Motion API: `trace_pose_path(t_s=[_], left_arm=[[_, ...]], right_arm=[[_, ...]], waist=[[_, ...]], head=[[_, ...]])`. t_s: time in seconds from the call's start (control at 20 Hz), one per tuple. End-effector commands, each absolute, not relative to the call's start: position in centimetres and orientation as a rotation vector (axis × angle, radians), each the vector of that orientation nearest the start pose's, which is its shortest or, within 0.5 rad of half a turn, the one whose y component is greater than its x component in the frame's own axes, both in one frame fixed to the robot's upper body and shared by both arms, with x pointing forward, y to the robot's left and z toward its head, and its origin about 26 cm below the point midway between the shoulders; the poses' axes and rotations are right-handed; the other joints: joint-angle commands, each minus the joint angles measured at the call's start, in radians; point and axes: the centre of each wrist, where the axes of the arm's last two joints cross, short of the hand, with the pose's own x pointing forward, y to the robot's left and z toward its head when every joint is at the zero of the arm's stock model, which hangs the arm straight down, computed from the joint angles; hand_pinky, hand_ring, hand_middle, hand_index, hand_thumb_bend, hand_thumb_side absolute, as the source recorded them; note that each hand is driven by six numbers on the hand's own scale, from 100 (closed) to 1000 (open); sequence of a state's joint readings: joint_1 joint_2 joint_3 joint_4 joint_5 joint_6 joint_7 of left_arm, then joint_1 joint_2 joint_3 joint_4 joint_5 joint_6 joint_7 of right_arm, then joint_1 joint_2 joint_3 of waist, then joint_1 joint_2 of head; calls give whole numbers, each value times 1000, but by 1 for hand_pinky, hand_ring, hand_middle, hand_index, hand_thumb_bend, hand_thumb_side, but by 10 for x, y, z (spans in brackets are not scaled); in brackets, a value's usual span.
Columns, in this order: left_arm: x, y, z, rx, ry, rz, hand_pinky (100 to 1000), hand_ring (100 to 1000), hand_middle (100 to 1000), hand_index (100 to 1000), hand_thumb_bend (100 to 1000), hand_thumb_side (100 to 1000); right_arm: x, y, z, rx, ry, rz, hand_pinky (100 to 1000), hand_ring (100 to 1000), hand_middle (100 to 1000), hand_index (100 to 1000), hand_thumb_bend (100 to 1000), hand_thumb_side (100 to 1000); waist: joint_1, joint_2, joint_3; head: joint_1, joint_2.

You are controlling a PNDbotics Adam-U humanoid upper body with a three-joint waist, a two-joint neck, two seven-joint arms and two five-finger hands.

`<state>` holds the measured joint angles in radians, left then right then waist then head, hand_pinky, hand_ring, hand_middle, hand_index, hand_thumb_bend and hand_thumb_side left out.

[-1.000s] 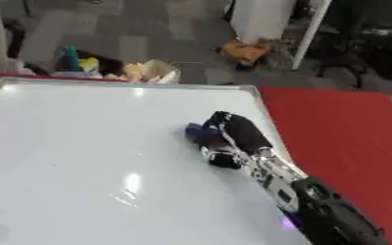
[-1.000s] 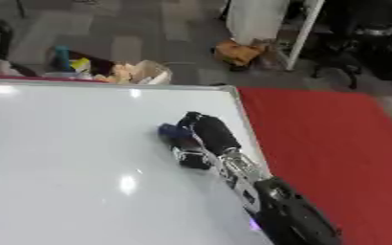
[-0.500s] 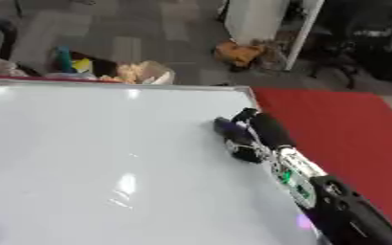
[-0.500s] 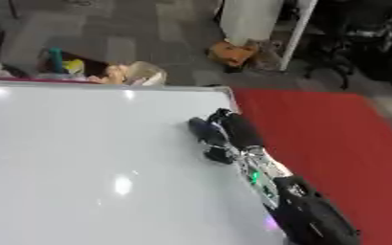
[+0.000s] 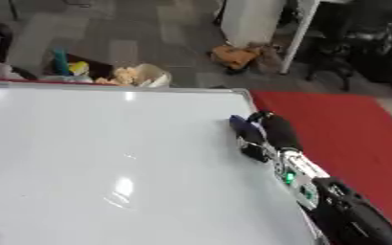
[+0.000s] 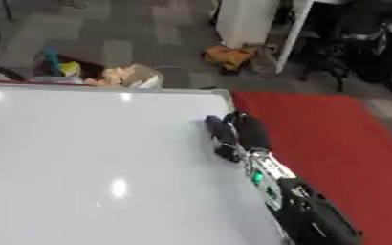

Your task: Wipe the whiteboard clean with a brush.

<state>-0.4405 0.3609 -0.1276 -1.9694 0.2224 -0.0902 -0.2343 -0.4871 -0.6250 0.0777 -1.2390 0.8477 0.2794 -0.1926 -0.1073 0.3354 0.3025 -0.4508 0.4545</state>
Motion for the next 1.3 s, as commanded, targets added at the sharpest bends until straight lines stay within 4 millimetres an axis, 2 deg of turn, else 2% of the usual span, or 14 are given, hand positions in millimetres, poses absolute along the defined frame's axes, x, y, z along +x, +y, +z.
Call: trace_pose_path(t_s=[0.05,0.35,0.65,0.95,1.3], left_arm=[[310,224,232,-312,-2368,-735,481,529,582,1000,245,808],[310,222,232,-325,-2366,-731,482,530,582,1000,246,805],[311,222,231,-335,-2364,-726,483,530,582,1000,248,803],[311,221,230,-337,-2363,-722,483,531,581,1000,248,801],[311,221,230,-338,-2364,-718,483,531,581,1000,248,802]], right_arm=[[380,-376,88,-1420,-1175,900,596,569,662,690,100,226],[392,-338,91,-1391,-1272,1069,597,573,667,694,100,230],[395,-306,92,-1354,-1367,1194,598,572,667,697,100,232],[391,-277,91,-1308,-1451,1301,598,570,666,700,100,229],[376,-248,98,-1271,-1586,1410,598,561,657,700,100,211]], waist=[[12,0,4],[13,-7,13],[14,-13,16],[16,-15,12],[19,-16,9]], head=[[-7,-14],[-12,-13],[-12,-13],[-11,-13],[-11,-14]])
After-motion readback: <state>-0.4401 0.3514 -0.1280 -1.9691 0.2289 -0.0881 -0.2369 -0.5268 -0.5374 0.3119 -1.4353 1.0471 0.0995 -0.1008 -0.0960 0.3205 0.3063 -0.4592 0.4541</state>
